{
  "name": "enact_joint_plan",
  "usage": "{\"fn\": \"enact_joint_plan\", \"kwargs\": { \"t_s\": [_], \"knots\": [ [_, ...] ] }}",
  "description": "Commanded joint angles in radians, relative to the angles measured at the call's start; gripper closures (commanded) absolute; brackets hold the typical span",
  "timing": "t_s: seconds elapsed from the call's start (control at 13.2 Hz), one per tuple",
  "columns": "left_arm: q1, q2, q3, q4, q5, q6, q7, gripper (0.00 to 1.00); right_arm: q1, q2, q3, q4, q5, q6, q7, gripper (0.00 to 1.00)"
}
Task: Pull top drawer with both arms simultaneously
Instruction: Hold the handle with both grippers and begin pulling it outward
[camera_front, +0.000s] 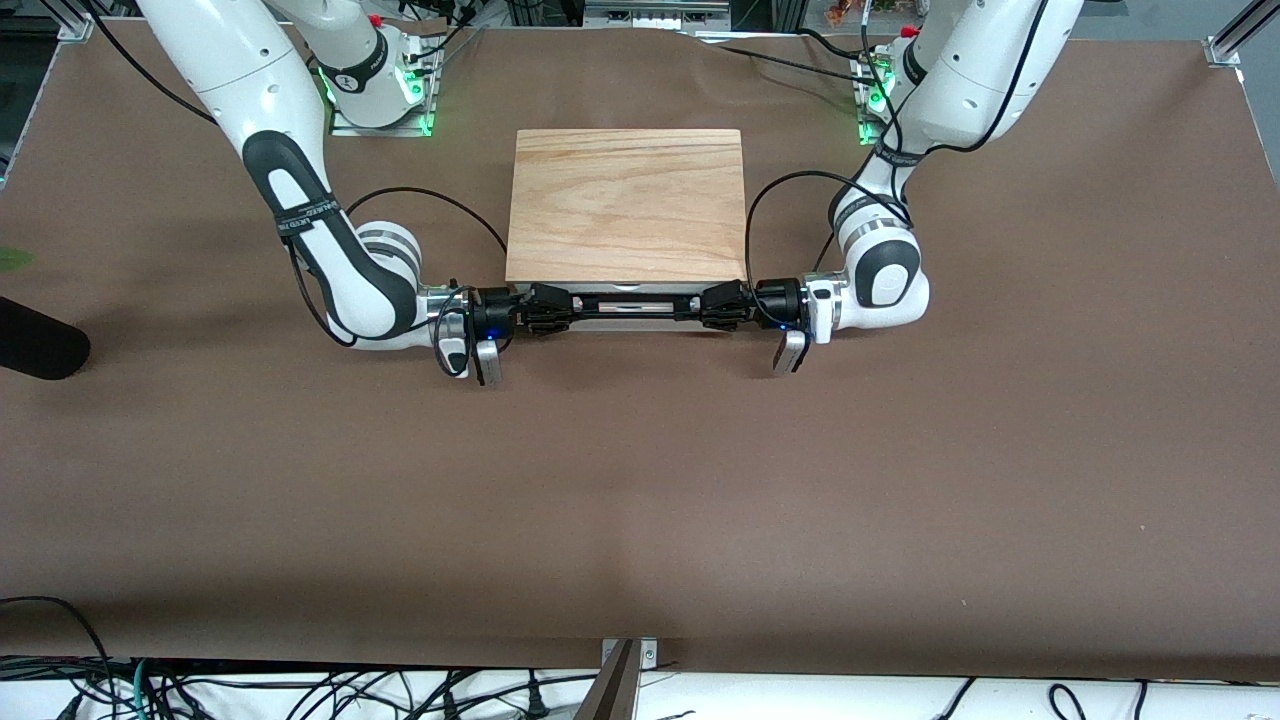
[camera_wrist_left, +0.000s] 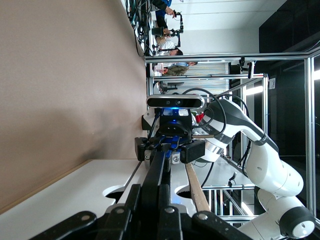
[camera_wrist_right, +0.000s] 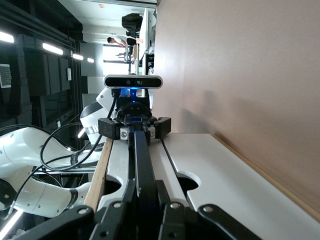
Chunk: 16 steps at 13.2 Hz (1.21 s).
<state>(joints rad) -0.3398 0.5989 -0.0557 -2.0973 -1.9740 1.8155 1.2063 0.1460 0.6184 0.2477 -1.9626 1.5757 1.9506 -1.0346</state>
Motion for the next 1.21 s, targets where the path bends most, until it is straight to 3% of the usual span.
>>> {"fn": "enact_joint_plan", "kwargs": {
  "t_s": [0.0,1.14],
  "knots": [
    [-0.031,0.012,-0.038,-0.075,0.003,0.007,0.058,1.00,-0.002,0.004,0.007,0.040,0.023,0.007,0.015,1.00],
    [-0.007,0.105,-0.027,0.072,-0.060,0.011,0.015,1.00,-0.002,0.037,0.001,0.171,0.018,0.010,0.122,1.00]
  ]
}}
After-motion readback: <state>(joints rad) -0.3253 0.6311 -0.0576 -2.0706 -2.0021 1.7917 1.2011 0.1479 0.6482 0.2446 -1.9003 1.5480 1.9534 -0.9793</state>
